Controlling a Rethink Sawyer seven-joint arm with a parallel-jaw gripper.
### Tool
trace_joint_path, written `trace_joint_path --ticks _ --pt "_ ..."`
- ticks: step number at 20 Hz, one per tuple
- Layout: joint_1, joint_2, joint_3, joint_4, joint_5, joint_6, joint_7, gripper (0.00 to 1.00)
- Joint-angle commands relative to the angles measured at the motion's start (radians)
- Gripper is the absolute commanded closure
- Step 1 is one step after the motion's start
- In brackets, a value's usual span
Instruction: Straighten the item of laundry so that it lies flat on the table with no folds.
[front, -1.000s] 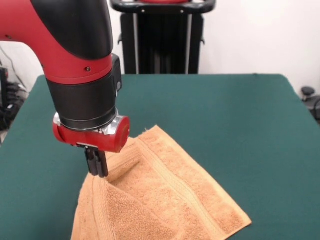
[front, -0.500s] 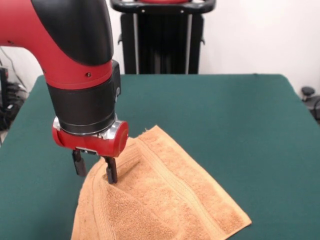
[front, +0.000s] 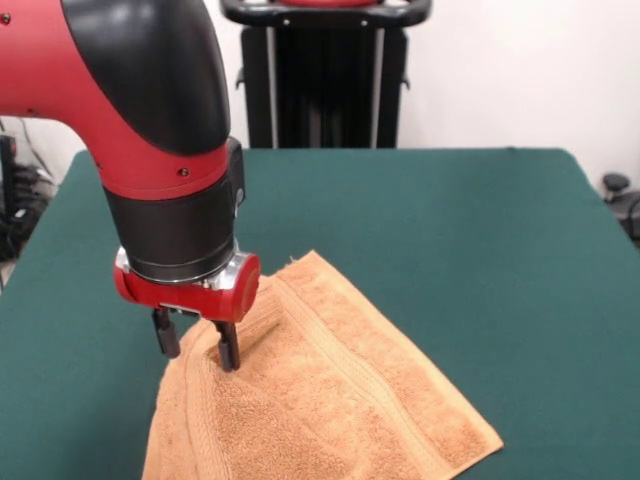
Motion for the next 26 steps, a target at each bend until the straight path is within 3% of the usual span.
trace_joint_path --ticks 1,11,19,26 --pt "0.022 -0.009 0.062 0.151 -0.016 -0.031 -0.122 0.00" --pt "0.024 0.037 0.071 0.115 -0.034 -0.035 -0.148 0.00" --pt "0.027 0.186 0.093 0.001 -0.068 -0.109 -0.189 0.00" --pt "0.036 0.189 0.083 -0.011 -0.069 -0.102 -0.194 0.00"
